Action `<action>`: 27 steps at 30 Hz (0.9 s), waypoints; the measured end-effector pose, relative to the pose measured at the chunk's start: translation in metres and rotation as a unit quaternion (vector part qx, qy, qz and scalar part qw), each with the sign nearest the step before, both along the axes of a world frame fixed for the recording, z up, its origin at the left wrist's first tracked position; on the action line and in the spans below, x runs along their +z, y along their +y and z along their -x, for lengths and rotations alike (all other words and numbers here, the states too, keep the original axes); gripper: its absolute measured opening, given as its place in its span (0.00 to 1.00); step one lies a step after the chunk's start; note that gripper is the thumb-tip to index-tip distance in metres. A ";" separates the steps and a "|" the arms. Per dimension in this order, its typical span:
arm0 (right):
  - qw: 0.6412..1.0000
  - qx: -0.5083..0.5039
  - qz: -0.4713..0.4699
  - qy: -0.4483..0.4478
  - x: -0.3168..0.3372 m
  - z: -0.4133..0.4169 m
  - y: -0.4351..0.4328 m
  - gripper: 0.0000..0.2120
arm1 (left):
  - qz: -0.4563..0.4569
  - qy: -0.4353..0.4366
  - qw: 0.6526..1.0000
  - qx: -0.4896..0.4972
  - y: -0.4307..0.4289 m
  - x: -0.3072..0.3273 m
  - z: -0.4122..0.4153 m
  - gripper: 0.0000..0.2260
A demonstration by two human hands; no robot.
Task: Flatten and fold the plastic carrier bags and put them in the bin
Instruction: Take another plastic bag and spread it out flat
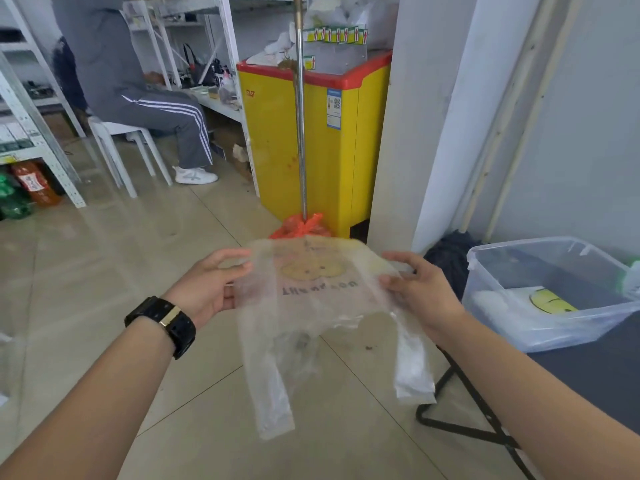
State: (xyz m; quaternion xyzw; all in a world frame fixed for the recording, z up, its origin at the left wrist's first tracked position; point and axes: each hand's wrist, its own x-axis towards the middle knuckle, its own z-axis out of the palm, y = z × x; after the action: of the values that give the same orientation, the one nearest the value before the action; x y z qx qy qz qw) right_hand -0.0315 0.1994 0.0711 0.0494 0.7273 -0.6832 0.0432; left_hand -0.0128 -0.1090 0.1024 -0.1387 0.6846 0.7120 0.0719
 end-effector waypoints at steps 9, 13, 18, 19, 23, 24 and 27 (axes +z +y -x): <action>0.995 0.084 0.030 -0.036 0.020 0.003 0.032 0.29 | 0.005 0.015 0.992 -0.122 -0.009 0.006 -0.004 0.23; 0.998 0.064 0.008 0.013 0.020 0.002 0.041 0.14 | 0.063 0.064 0.983 -0.162 -0.009 0.002 -0.005 0.19; 0.998 0.011 -0.059 0.024 0.010 0.000 0.033 0.07 | 0.129 0.070 0.985 -0.085 0.001 -0.006 -0.002 0.11; 0.998 -0.003 -0.062 0.011 0.008 0.001 0.031 0.06 | 0.141 0.058 0.986 -0.064 0.003 -0.010 0.001 0.11; 0.995 -0.074 -0.005 -0.062 0.007 0.002 0.023 0.06 | 0.129 0.015 0.992 -0.012 0.011 -0.015 0.007 0.12; 0.994 -0.078 0.014 -0.079 0.006 0.002 0.021 0.06 | 0.103 0.012 0.995 -0.004 0.012 -0.014 0.007 0.13; 0.995 -0.069 0.015 -0.076 0.003 0.001 0.019 0.10 | 0.057 0.009 0.998 0.014 0.016 -0.014 0.006 0.13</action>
State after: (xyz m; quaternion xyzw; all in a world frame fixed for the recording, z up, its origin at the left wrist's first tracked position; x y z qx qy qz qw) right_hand -0.0320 0.2180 0.0737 0.1508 0.7064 -0.6896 0.0521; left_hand -0.0187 -0.0928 0.0887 -0.1457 0.7225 0.6741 0.0476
